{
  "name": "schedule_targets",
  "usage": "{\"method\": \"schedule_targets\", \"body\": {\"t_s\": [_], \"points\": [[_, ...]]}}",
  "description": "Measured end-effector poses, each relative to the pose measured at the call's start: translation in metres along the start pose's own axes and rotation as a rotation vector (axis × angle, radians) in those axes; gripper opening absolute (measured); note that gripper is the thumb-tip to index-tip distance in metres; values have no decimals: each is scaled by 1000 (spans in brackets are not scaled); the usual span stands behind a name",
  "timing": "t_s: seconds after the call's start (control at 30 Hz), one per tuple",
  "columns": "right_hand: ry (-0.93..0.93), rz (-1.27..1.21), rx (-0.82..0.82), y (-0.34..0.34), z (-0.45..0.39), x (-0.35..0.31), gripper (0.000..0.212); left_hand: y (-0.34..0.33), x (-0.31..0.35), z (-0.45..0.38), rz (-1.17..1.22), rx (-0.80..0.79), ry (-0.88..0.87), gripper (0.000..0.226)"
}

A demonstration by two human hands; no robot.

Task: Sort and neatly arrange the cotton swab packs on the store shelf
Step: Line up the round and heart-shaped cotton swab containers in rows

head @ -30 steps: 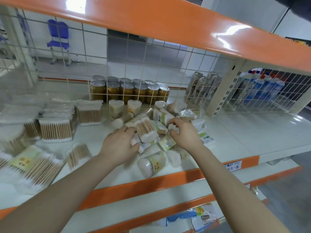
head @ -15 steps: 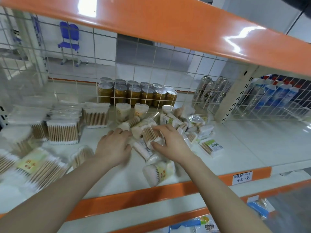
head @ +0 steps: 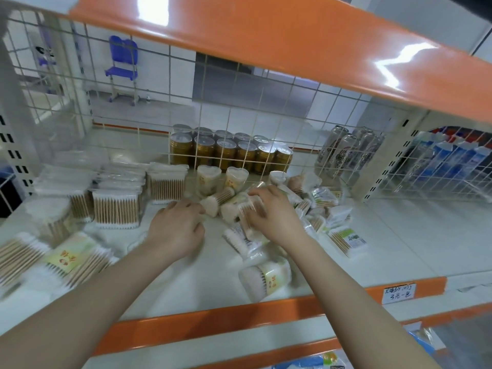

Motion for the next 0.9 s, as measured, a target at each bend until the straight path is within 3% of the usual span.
{"method": "schedule_targets", "body": {"t_s": [0.3, 0.57, 0.73, 0.83, 0.9], "points": [[5, 84, -78, -5, -63, -25, 34, 11, -33, -1, 12, 101, 26, 38], [-9, 37, -109, -21, -112, -36, 33, 21, -56, -1, 16, 148, -3, 72], [-42, 80, -178, -28, -132, -34, 42, 22, -60, -5, 20, 159, -1, 47], [-50, 68, -194, -33, -138, -32, 18, 21, -60, -9, 29, 84, 6, 32], [-49, 68, -191, -34, -140, -31, 14, 20, -61, -11, 49, 76, -6, 32]]}}
Point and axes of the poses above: each hand's wrist, its own z-axis away from the middle knuckle, its own y-axis out of the back of the hand, x = y × z, the point moved 1 cm from there along -z, towards the middle knuckle, and after that the axes turned 15 degrees about -x, right-handed, at the moved point
